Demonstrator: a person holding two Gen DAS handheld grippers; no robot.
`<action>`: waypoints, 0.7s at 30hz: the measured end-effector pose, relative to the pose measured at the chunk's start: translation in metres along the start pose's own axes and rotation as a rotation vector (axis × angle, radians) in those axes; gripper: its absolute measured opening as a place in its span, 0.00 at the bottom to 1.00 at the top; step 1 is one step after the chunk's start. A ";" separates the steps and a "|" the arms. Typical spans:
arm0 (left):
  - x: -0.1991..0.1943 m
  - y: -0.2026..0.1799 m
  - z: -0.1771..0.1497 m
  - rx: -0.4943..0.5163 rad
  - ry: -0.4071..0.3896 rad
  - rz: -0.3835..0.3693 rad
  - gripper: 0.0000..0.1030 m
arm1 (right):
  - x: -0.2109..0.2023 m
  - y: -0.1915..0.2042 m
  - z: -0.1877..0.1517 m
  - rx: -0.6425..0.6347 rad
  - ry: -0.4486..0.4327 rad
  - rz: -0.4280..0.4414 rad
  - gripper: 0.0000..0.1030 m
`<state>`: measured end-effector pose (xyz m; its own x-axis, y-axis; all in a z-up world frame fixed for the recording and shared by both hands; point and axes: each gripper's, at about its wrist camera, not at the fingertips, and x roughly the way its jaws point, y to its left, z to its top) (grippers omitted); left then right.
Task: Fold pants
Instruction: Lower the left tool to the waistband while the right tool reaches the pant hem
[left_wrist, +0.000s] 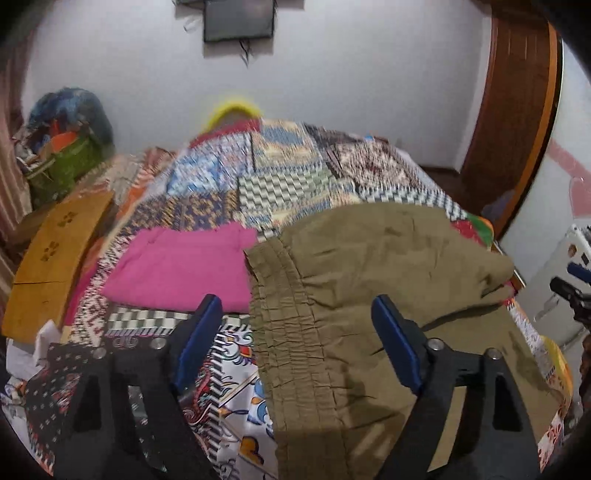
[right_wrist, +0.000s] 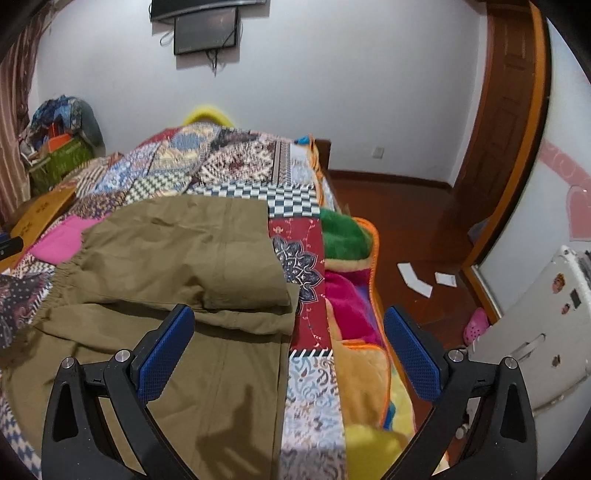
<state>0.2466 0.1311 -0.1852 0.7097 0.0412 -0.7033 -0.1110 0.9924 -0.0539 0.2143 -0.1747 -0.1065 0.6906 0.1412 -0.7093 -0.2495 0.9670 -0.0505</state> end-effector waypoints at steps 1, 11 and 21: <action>0.011 0.001 0.002 0.007 0.020 -0.005 0.74 | 0.006 -0.002 0.002 -0.002 0.011 0.010 0.97; 0.073 0.016 0.035 -0.010 0.053 -0.014 0.62 | 0.058 -0.012 0.052 -0.006 0.028 0.085 0.82; 0.141 0.049 0.052 -0.086 0.146 -0.024 0.48 | 0.133 0.005 0.106 -0.056 0.085 0.164 0.71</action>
<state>0.3777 0.1913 -0.2507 0.6046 -0.0064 -0.7965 -0.1585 0.9790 -0.1281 0.3764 -0.1286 -0.1266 0.5785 0.2757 -0.7677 -0.3931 0.9189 0.0337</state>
